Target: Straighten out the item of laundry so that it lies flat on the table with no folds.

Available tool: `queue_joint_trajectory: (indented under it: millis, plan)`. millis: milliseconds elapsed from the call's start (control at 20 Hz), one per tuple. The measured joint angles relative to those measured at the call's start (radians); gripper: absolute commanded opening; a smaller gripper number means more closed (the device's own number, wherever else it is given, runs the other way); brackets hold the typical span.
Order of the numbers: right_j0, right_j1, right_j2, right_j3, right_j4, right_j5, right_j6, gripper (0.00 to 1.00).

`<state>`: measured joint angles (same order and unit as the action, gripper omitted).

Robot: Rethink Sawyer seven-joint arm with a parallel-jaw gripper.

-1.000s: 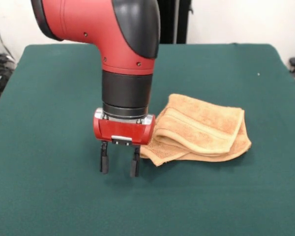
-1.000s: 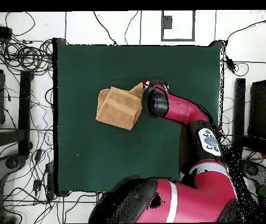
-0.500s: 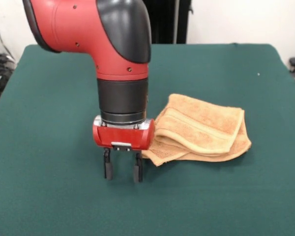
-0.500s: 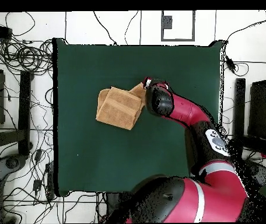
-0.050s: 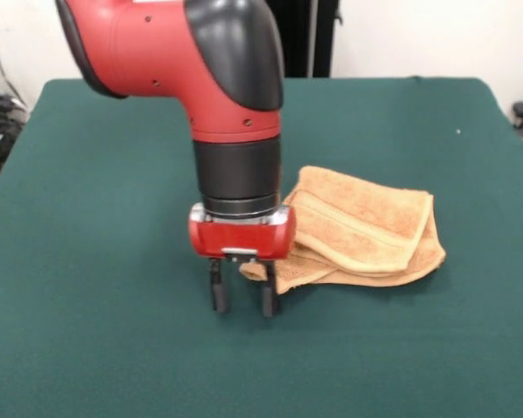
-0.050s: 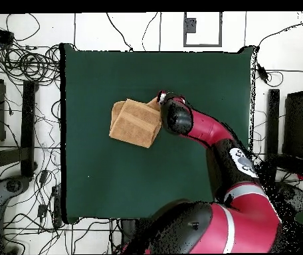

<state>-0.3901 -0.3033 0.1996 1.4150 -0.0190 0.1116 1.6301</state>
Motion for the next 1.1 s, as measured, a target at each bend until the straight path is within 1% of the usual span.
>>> queue_joint_trajectory:
  millis: [400, 600, 1100]
  plan:
    - [0.088, -0.043, -0.012, 0.046, 0.054, 0.007, 0.0, 1.0]
    - [0.103, -0.055, -0.012, 0.055, 0.074, 0.01, 0.0, 1.0]
    - [0.096, -0.049, -0.013, 0.055, 0.099, 0.012, 0.0, 1.0]
